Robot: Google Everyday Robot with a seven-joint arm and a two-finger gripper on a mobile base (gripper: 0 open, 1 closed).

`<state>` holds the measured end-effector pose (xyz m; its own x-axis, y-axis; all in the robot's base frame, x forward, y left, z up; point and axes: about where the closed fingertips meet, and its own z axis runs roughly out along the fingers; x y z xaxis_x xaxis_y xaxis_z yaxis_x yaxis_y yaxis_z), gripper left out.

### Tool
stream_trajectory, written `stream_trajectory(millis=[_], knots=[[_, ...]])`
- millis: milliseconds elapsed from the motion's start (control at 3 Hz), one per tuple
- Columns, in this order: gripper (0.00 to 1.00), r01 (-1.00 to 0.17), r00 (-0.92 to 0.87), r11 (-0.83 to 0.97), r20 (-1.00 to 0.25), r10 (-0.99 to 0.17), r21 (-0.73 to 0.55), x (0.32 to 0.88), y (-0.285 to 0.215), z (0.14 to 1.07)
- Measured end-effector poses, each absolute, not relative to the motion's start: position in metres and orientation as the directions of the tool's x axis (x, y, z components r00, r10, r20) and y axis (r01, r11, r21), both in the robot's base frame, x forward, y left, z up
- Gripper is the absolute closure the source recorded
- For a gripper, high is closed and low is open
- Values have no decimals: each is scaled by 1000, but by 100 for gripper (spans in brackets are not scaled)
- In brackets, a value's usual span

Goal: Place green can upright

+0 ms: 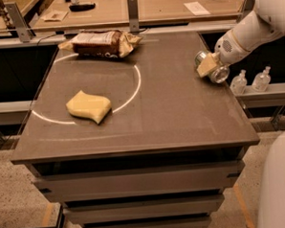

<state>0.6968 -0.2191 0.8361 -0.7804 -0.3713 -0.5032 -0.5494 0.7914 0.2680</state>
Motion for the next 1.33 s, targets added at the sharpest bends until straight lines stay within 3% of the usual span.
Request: stream_trajectory(millis=[1000,1333], knots=[[100,-550,-780,791,-504,-372,268,697,-219,837],[100,-625,-664,760,-633,-399,178,691,-214,901]])
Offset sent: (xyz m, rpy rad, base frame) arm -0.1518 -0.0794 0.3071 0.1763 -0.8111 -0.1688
